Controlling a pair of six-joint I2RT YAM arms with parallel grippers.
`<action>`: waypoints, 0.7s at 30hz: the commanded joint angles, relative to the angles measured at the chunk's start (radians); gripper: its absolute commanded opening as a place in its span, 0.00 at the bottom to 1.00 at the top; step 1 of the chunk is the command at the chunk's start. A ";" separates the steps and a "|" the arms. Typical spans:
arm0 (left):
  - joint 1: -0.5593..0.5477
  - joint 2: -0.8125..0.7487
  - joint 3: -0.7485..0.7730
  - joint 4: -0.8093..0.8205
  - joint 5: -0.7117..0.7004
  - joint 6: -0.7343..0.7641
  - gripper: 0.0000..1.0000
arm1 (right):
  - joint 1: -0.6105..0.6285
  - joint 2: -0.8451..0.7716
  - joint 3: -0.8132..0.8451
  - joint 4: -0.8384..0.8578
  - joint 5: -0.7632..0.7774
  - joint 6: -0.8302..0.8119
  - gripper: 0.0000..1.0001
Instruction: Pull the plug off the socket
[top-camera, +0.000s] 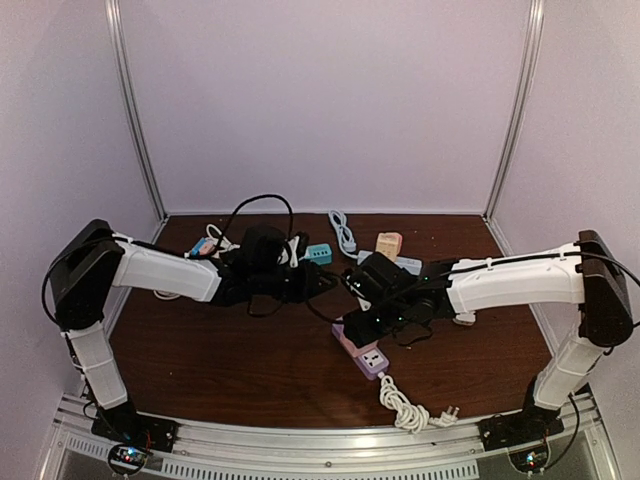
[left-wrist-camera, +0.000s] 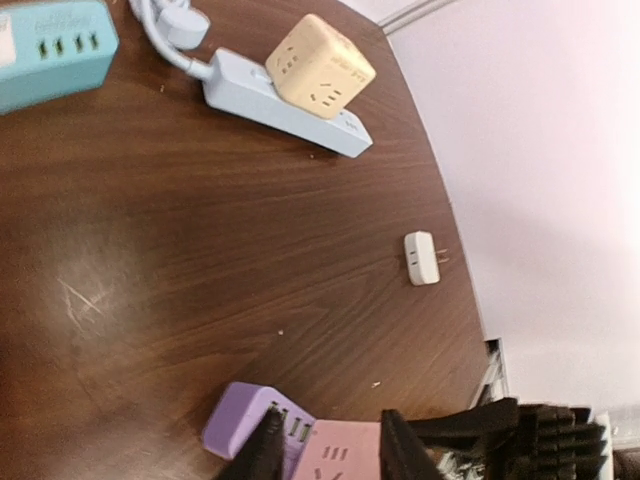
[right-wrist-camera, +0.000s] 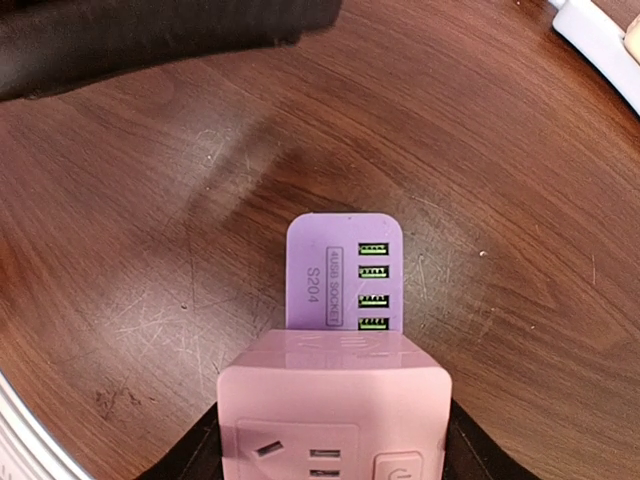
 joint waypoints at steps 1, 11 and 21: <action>0.005 0.062 -0.041 0.185 0.084 -0.108 0.20 | 0.009 -0.031 -0.024 0.078 -0.001 -0.012 0.33; -0.001 0.136 -0.059 0.278 0.143 -0.170 0.05 | 0.012 -0.010 -0.030 0.107 0.010 0.013 0.30; -0.033 0.201 -0.036 0.217 0.151 -0.169 0.01 | 0.013 0.016 0.004 0.094 0.050 0.007 0.30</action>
